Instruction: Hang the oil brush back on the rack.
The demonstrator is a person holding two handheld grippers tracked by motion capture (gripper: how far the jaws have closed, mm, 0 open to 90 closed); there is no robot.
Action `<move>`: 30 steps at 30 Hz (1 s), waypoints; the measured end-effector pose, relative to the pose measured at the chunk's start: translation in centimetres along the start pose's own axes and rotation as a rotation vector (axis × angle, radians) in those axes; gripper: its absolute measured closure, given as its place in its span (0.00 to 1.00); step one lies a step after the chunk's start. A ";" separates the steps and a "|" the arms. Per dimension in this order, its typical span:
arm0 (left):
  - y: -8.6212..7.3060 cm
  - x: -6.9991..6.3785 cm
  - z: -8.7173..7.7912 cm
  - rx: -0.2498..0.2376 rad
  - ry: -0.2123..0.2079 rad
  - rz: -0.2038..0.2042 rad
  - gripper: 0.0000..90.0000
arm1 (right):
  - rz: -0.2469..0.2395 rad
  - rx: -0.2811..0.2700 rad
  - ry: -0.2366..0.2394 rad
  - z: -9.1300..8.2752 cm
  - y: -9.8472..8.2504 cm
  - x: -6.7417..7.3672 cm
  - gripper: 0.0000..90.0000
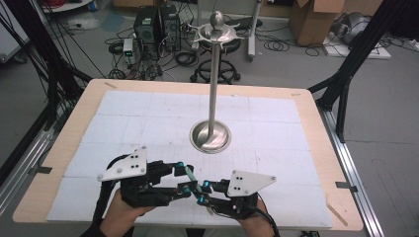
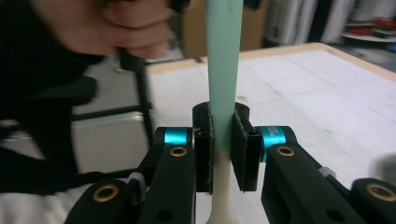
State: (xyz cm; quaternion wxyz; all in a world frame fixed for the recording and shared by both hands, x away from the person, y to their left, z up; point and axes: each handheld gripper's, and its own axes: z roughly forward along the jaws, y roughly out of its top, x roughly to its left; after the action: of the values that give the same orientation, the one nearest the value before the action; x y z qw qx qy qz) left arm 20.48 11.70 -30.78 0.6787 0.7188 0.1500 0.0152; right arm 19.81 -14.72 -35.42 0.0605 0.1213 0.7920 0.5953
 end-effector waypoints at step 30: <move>-0.1 -0.5 0.1 -0.038 -0.325 0.028 0.83 | 0.010 -0.078 0.420 1.2 0.1 -0.2 0.89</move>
State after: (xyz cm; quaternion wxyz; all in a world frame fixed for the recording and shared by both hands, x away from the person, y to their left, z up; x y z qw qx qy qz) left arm 20.04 11.54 -30.79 0.7072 0.7008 0.0276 -0.0890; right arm 20.26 -13.63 -35.68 -0.1042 -0.0039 0.7629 0.6381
